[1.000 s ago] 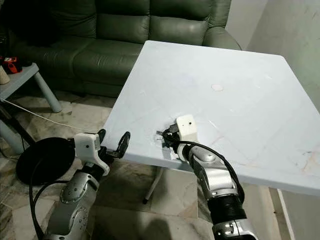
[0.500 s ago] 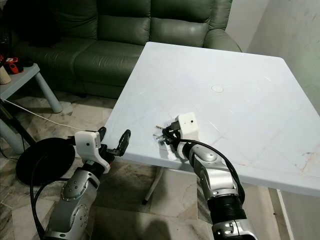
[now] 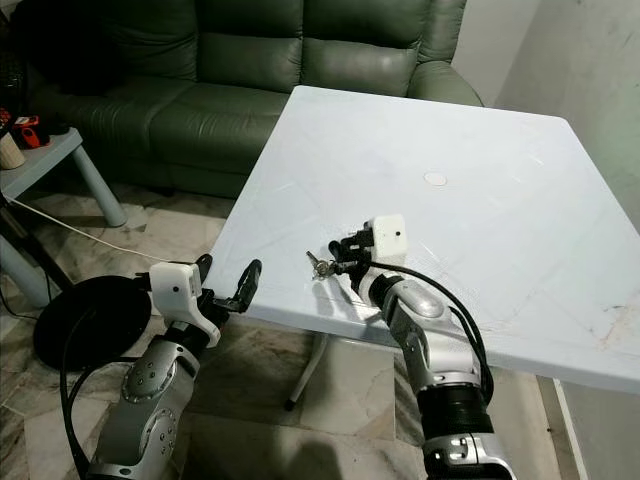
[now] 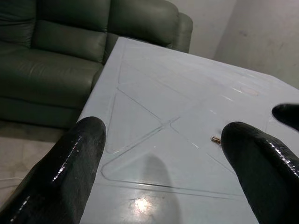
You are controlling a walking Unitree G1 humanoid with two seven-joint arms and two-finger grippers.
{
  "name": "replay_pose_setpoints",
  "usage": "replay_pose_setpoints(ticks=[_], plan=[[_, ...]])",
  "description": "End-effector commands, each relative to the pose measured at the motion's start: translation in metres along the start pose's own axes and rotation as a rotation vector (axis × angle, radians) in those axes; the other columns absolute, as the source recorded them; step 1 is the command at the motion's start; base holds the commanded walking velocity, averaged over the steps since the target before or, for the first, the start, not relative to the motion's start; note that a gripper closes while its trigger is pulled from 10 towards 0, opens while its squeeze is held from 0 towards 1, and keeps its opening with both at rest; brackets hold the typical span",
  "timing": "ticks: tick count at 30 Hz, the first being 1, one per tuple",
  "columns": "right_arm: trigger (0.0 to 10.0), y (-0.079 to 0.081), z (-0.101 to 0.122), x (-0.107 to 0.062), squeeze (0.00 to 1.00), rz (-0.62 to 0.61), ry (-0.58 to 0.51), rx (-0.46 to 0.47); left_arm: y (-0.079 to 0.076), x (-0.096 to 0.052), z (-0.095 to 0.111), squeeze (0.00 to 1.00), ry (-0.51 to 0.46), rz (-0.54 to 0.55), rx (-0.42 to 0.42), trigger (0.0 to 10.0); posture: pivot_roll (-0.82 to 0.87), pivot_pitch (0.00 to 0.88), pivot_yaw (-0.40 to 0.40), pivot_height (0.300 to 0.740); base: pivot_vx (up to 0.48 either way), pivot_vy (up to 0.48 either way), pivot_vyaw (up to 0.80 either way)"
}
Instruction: Hang keys on a hook
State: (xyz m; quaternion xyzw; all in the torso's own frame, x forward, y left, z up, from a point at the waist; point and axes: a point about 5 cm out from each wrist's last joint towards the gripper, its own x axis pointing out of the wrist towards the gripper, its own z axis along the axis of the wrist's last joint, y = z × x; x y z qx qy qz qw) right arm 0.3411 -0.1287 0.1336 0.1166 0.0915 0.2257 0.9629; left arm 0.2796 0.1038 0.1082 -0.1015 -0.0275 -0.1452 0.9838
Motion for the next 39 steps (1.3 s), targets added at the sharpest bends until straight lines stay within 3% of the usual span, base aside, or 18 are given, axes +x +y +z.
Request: replay_pose_setpoints(ticks=[1,7,8,11,30,31,32,33,39], plan=[[10.0,-0.001,0.004,0.0,0.0,0.0,-0.024,0.034,0.001,-0.001,-0.002,0.0,0.012,0.012,0.004,10.0,0.0,0.026,-0.053,0.732,0.0,0.0,0.0],[10.0,-0.002,-0.003,0.0,0.0,-0.057,0.009,-0.039,0.0,-0.002,-0.003,0.0,0.014,0.011,0.003,10.0,-0.01,0.027,-0.053,0.732,0.0,0.0,0.0],[10.0,0.0,-0.004,0.0,1.0,-0.035,0.006,-0.012,0.0,-0.002,-0.003,0.0,0.015,0.011,0.004,10.0,-0.01,0.029,-0.053,0.732,0.0,0.0,0.0],[10.0,0.001,-0.006,-0.002,1.0,-0.033,0.011,0.018,0.0,-0.002,-0.003,0.0,0.016,0.012,0.003,10.0,-0.01,0.032,-0.054,0.732,0.0,0.0,0.0],[10.0,0.0,-0.01,-0.005,1.0,-0.103,0.016,-0.056,-0.002,-0.002,-0.004,0.0,0.018,0.015,-0.004,10.0,-0.01,0.038,-0.058,0.732,0.0,0.0,0.0],[10.0,-0.001,-0.013,-0.006,0.17,-0.113,0.029,-0.075,-0.002,-0.002,-0.004,0.0,0.018,0.015,-0.004,10.0,-0.01,0.042,-0.058,0.732,0.0,0.0,0.0],[10.0,-0.001,-0.014,-0.006,0.17,-0.114,0.031,-0.078,-0.002,-0.002,-0.004,0.0,0.019,0.015,-0.004,10.0,-0.01,0.042,-0.058,0.732,0.0,0.0,0.0],[10.0,-0.001,-0.014,-0.007,0.0,-0.119,0.03,-0.088,-0.002,-0.002,-0.004,0.0,0.019,0.015,-0.004,10.0,-0.01,0.042,-0.058,0.732,0.0,0.0,0.0],[10.0,-0.001,-0.024,-0.004,0.0,-0.218,0.098,-0.125,-0.003,-0.003,-0.004,0.0,0.022,0.015,-0.006,10.0,-0.02,0.058,-0.057,0.732,0.0,0.0,0.0]])
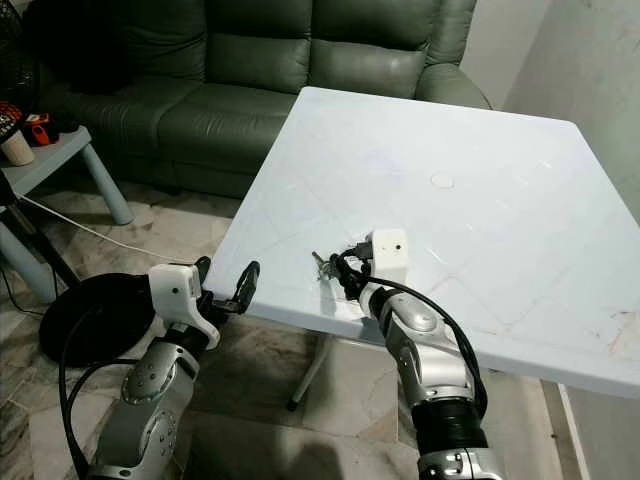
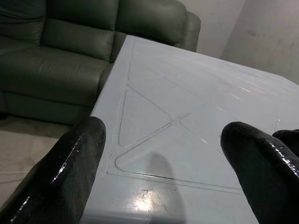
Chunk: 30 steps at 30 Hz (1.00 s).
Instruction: Hang keys on a hook
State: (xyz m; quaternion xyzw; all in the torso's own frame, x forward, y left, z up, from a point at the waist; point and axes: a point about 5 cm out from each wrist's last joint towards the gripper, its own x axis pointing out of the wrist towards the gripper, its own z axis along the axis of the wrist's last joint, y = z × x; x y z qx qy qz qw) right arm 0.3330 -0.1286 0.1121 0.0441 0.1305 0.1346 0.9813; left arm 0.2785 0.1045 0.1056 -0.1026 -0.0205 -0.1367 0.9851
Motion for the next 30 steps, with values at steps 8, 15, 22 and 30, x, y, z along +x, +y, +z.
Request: replay_pose_setpoints(ticks=[8,15,22,30], plan=[[10.0,0.024,-0.006,0.004,0.0,0.015,0.04,0.053,-0.004,-0.001,-0.001,0.0,0.009,0.001,-0.007,10.0,-0.02,0.074,-0.056,0.732,0.0,0.0,0.0],[10.0,0.039,0.0,0.007,0.0,0.017,0.027,0.09,-0.005,-0.001,-0.001,0.0,0.009,0.006,-0.013,10.0,-0.02,0.088,-0.059,0.732,0.0,0.0,0.0],[3.2,0.039,-0.001,0.004,0.0,-0.015,0.027,0.048,-0.004,0.0,-0.001,0.0,0.009,0.012,-0.013,10.0,-0.02,0.093,-0.061,0.732,0.0,0.0,0.0],[0.0,0.032,-0.001,0.002,0.0,-0.081,0.024,-0.044,-0.005,0.0,0.0,0.0,0.007,0.013,-0.013,10.0,-0.02,0.095,-0.061,0.732,0.0,0.0,0.0]])
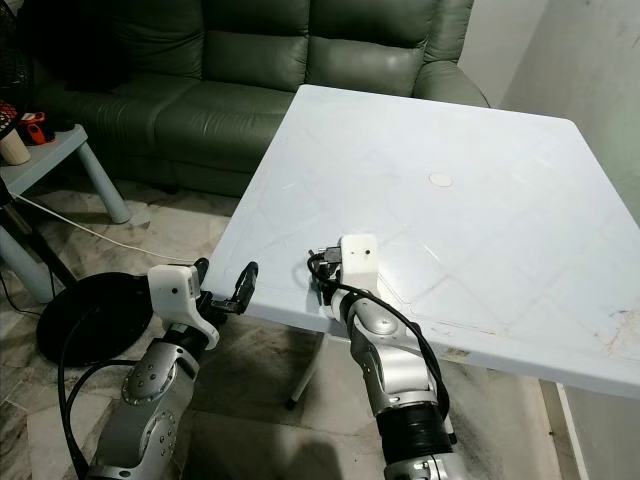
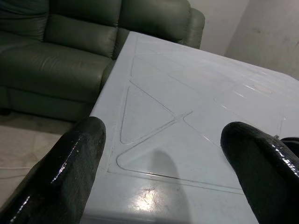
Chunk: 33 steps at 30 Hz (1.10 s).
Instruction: Hang keys on a hook
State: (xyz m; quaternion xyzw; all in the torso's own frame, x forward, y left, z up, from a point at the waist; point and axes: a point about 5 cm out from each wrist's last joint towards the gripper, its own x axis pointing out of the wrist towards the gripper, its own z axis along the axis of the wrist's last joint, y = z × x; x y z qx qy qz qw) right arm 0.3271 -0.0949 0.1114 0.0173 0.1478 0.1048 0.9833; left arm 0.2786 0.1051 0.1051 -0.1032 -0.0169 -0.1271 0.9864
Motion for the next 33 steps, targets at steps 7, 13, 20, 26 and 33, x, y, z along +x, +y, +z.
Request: replay_pose_setpoints(ticks=[7,13,20,26,33], plan=[[0.0,-0.0036,0.0027,-0.0034,0.0,-0.011,-0.005,-0.004,-0.0051,0.0006,0.0008,0.0,0.002,-0.007,-0.011,10.0,-0.03,0.097,-0.061,0.732,0.0,0.0,0.0],[0.0,-0.0028,0.002,-0.0049,0.0,0.001,-0.005,0.0,-0.0043,0.0008,0.0008,0.0,0.002,-0.005,-0.01,10.0,-0.02,0.099,-0.061,0.732,0.0,0.0,0.0],[0.0,-0.0014,0.0018,-0.0062,0.0,0.015,-0.006,0.016,-0.0042,0.0009,0.0007,0.0,0.004,-0.004,-0.012,10.0,-0.02,0.097,-0.061,0.732,0.0,0.0,0.0],[0.0,-0.001,0.0032,-0.0074,0.0,0.016,-0.025,0.041,-0.0041,0.0011,0.0005,0.0,0.005,-0.005,-0.013,10.0,-0.02,0.092,-0.061,0.732,0.0,0.0,0.0],[10.0,-0.0042,0.0069,-0.0061,0.15,0.012,-0.036,0.112,-0.0059,0.0019,0.0005,0.0,0.003,-0.012,-0.013,10.0,-0.02,0.082,-0.059,0.732,0.0,0.0,0.0]])
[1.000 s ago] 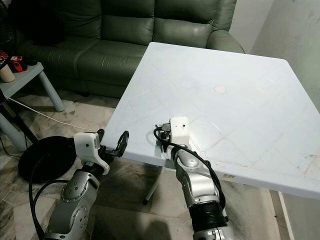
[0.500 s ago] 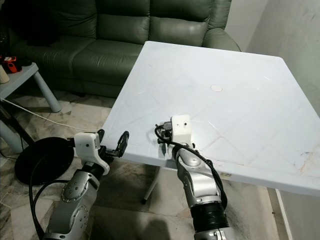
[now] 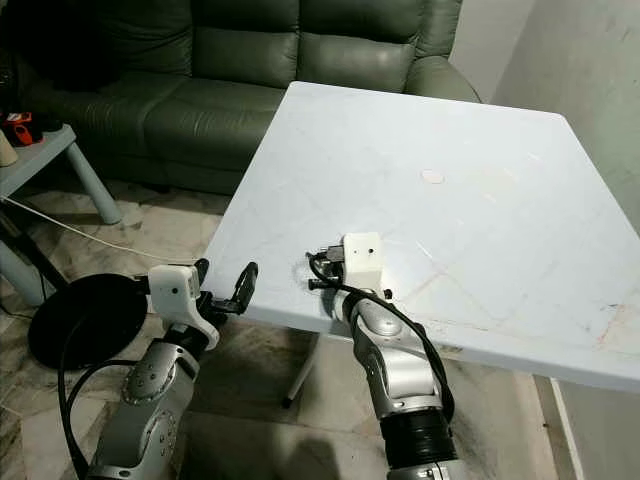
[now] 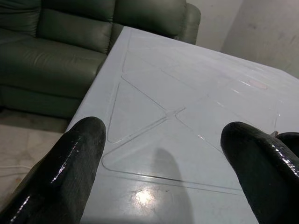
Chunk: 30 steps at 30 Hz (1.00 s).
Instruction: Hang keys on a hook
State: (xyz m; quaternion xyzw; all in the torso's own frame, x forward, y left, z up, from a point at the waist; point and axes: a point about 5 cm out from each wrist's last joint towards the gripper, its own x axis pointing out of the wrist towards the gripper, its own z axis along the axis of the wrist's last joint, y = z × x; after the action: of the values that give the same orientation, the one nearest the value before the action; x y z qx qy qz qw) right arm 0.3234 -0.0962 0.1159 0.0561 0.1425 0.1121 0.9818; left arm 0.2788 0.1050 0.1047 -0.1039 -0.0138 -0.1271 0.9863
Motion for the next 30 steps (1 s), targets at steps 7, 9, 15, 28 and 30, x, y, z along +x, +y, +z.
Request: replay_pose_setpoints(ticks=[7,9,15,28,30], plan=[[10.0,-0.004,0.009,0.0,1.0,0.017,-0.047,0.083,-0.007,0.003,0.001,0.0,-0.002,-0.022,-0.011,10.0,-0.03,0.071,-0.057,0.732,0.0,0.0,0.0],[10.0,-0.003,0.009,-0.001,1.0,0.021,-0.047,0.08,-0.007,0.003,0.001,0.0,-0.002,-0.025,-0.01,10.0,-0.03,0.07,-0.056,0.732,0.0,0.0,0.0],[10.0,-0.002,0.007,-0.002,1.0,0.015,-0.048,0.075,-0.008,0.004,0.001,0.0,-0.002,-0.029,-0.008,10.0,-0.02,0.06,-0.054,0.732,0.0,0.0,0.0],[10.0,0.009,0.004,-0.001,1.0,0.03,-0.04,0.053,-0.008,0.004,0.001,0.0,-0.002,-0.036,-0.004,10.0,-0.02,0.055,-0.049,0.732,0.0,0.0,0.0],[10.0,0.01,0.003,-0.001,1.0,0.04,-0.04,0.05,-0.008,0.004,0.002,0.0,-0.002,-0.036,-0.003,10.0,-0.02,0.056,-0.049,0.732,0.0,0.0,0.0]])
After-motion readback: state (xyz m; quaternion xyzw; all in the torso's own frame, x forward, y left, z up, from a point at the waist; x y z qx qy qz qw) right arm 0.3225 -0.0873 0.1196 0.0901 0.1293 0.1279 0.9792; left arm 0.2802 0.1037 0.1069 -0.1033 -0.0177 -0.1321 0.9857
